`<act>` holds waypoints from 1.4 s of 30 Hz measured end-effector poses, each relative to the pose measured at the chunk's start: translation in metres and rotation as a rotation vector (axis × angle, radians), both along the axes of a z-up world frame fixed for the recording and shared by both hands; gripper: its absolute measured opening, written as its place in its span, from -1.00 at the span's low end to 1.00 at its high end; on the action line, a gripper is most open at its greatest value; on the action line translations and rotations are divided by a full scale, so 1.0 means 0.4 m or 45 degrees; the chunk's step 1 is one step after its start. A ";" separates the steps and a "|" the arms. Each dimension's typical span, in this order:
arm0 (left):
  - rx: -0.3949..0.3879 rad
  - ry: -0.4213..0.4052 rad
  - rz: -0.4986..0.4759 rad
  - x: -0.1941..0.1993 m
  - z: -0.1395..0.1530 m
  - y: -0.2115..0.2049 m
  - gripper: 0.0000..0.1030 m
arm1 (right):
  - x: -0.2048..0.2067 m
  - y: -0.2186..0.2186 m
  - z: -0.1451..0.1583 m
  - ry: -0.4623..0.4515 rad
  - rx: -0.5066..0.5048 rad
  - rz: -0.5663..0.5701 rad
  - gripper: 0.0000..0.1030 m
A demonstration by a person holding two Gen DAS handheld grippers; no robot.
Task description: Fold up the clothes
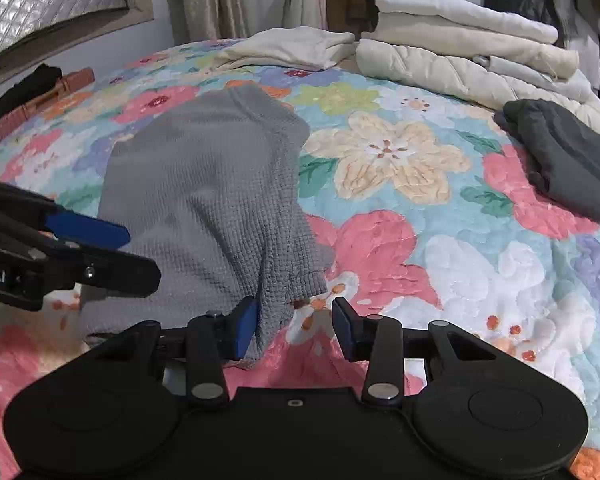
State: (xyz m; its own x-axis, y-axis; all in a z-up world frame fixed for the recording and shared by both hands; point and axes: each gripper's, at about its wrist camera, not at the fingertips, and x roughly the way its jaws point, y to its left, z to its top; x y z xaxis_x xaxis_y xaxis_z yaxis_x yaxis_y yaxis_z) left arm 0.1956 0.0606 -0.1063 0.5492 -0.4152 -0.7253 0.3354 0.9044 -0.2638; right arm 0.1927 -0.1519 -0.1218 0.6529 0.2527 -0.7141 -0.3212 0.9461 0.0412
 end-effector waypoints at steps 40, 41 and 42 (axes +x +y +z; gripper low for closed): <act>0.104 0.033 0.144 -0.269 0.108 0.029 0.74 | -0.307 0.010 0.203 0.103 0.152 -0.026 0.64; 0.112 0.029 0.139 -0.272 0.108 0.029 0.74 | -0.312 0.017 0.207 0.092 0.138 -0.020 0.64; 0.118 0.030 0.135 -0.274 0.109 0.029 0.74 | -0.316 0.023 0.212 0.082 0.122 -0.019 0.64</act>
